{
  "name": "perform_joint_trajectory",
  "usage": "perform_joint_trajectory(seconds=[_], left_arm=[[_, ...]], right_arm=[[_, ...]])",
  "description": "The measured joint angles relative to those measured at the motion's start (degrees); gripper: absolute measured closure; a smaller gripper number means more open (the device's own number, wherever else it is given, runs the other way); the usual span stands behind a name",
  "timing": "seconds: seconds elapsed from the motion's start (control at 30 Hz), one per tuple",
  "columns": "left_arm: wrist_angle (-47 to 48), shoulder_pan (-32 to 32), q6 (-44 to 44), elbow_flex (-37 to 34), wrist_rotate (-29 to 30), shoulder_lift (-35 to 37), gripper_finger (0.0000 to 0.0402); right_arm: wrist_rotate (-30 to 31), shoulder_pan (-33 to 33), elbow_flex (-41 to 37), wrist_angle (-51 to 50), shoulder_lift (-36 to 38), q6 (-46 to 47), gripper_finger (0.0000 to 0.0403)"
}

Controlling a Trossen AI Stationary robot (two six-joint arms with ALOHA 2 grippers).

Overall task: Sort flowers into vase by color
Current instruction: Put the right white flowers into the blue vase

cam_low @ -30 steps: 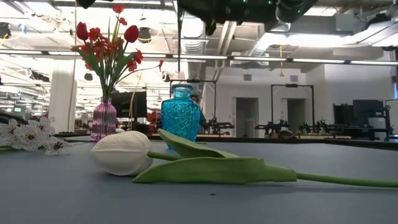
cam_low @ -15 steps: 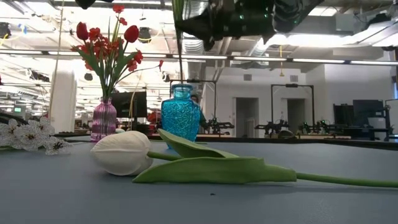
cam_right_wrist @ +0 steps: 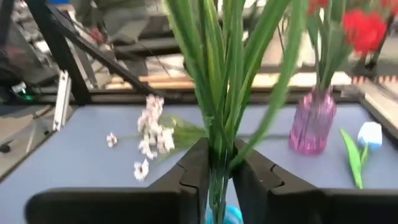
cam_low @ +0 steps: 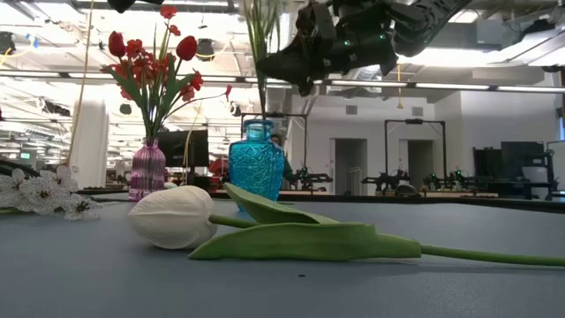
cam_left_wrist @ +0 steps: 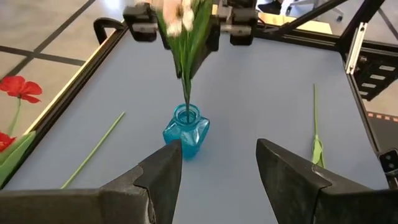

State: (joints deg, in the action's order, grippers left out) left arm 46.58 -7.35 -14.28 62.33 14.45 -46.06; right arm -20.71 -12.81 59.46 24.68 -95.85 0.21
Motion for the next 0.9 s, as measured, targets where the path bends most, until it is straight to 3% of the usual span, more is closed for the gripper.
perform_joint_trajectory(seconds=[0.37,0.57,0.73,0.9], left_arm=[[-1.12,-0.02,-1.63,0.00,2.28,-0.02,0.0207],[-1.07,-0.02,-3.30,0.00,2.50,-0.01,0.0207],[-1.02,-0.02,-3.57,0.00,2.50,-0.02,0.0207],[-1.02,-0.02,-3.55,0.00,2.50,-0.02,0.0207]], right_arm=[[-0.87,-1.45,2.70,-7.87,0.40,3.52,0.0197],[-7.41,-2.08,9.95,-29.85,0.44,-0.22,0.0150],[-7.99,-2.37,17.69,-52.67,0.44,-8.01,0.0148],[-7.97,-2.35,25.26,-67.45,0.44,-12.55,0.0148]])
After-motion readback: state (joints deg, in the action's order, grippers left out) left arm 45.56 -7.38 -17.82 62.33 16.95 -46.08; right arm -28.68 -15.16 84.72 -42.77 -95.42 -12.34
